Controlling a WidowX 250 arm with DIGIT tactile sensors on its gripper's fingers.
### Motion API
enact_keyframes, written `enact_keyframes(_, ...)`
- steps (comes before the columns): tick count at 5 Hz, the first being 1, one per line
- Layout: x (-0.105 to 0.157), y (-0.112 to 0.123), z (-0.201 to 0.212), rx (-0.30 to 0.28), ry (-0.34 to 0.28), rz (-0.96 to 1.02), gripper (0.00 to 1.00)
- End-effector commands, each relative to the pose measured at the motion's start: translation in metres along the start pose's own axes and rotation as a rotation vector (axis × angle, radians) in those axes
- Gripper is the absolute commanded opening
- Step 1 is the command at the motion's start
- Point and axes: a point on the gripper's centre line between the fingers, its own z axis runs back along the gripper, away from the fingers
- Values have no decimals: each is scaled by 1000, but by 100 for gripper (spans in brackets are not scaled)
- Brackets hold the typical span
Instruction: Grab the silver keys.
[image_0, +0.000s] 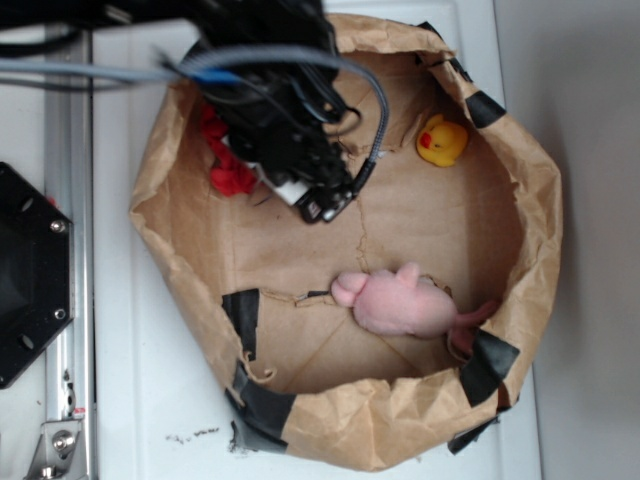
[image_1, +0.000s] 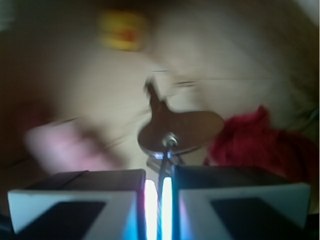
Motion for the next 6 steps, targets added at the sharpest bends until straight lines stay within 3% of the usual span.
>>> enact_keyframes(1,16,-8,36,15,-50,17,0)
enact_keyframes(3,18,-9,25,60,-60,12,0)
enact_keyframes(5,11,1,-8,188,-80,-15,0)
enact_keyframes(6,2,1,-4,151,-84,-50,0)
